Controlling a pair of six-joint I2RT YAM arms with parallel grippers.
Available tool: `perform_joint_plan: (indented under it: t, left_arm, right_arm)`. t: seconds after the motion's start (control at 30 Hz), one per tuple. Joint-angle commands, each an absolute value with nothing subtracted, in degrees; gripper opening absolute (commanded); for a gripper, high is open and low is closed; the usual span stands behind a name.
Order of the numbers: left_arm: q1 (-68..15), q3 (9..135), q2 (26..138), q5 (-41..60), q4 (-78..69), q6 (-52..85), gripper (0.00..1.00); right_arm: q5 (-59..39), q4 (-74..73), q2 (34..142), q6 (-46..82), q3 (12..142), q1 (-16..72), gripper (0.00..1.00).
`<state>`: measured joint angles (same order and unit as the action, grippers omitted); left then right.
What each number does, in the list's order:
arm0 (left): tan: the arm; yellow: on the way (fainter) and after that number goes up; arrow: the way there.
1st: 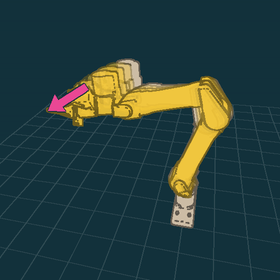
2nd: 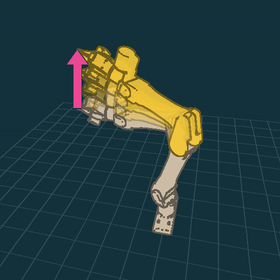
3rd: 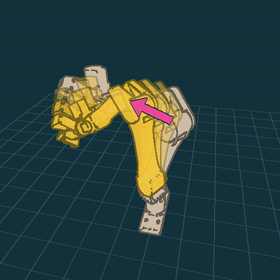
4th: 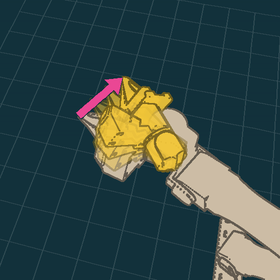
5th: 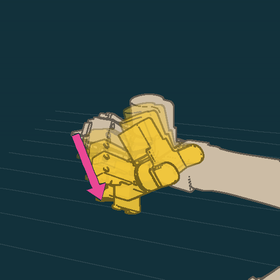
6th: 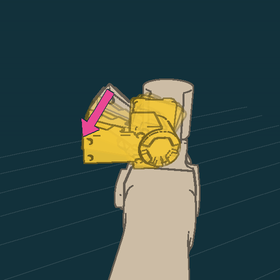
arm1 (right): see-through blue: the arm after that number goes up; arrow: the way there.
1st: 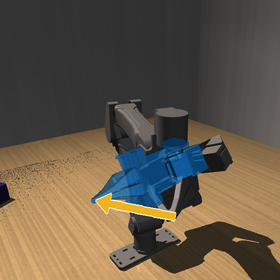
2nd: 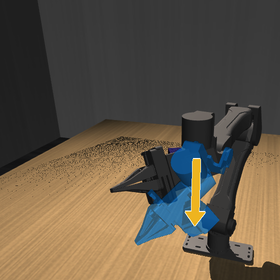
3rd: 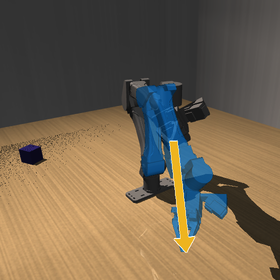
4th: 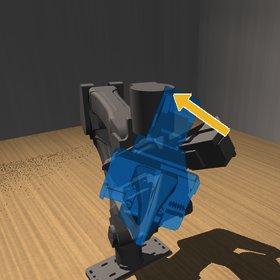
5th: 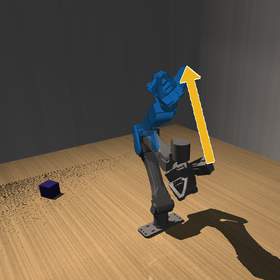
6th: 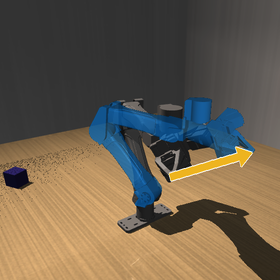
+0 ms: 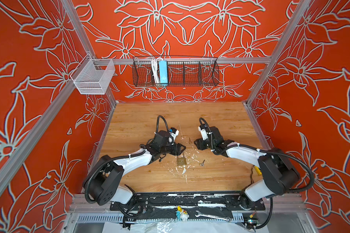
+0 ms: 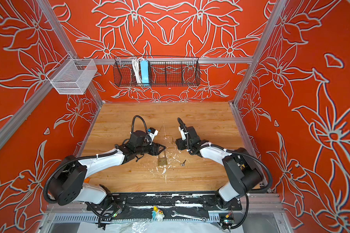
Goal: Unlock with the key
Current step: 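Move both grippers toward the padlock and grasp the key ring with the right gripper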
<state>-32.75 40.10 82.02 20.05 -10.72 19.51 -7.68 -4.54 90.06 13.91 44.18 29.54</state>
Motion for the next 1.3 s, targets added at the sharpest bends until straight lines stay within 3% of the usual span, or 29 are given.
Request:
perform_joint_plan:
  t: [0.0, 0.57, 1.27]
  left_arm:
    - [-32.9, 41.1, 79.5, 16.7, -13.0, 17.9, 0.64]
    - [-32.9, 36.4, 69.3, 17.3, -14.1, 17.9, 0.64]
    - [-32.9, 36.8, 72.5, 12.6, -13.4, 16.5, 0.69]
  right_arm:
    - [-14.3, -9.4, 91.6, 17.5, 45.9, 29.4, 0.58]
    - [-17.7, -11.6, 101.6, 24.2, 49.5, 29.4, 0.45]
    - [-20.6, -10.2, 106.4, 26.5, 51.7, 29.4, 0.29]
